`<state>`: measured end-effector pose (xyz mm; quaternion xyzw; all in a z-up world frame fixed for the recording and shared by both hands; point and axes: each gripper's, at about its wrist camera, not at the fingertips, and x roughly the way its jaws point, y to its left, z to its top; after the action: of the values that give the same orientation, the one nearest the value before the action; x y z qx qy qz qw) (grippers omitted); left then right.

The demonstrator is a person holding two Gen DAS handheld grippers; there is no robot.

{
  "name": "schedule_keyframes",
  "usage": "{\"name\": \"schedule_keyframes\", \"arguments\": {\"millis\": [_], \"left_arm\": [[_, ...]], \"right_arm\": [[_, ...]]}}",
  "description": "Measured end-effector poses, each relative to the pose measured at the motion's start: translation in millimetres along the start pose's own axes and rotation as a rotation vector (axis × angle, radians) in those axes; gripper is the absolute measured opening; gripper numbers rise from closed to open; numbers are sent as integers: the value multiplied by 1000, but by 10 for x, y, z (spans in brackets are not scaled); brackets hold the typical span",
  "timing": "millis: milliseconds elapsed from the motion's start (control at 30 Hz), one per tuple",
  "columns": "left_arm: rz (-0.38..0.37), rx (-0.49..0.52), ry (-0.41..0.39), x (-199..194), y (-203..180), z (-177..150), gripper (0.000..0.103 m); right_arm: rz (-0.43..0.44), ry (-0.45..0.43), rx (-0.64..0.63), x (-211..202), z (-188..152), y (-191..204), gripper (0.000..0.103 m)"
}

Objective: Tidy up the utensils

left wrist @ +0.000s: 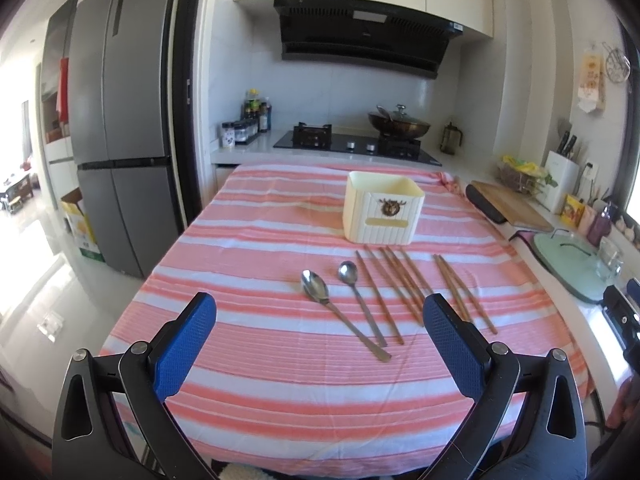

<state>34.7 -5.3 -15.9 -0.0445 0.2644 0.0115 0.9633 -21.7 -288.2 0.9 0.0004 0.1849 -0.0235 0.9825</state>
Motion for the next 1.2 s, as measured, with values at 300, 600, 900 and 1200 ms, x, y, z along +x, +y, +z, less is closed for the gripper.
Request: {"name": "schedule_keyframes", "arguments": {"millis": [300,600,900,1200], "left_arm": [[5,-11,82,412,-29,-14,103],[10,-53,197,1218,-113,-100,103],[49,-132,344,2157,-149,-285,103],[131,-146,432,2645,-145,-482,103]], "right_arm": [[-19,37,5,238,-81,-83,103],[-31,89,-39,679,-225,-179,103],[-4,217,-154,1502,-337,-326,103],[102,379,-190,2307,-530,-454,103]]}}
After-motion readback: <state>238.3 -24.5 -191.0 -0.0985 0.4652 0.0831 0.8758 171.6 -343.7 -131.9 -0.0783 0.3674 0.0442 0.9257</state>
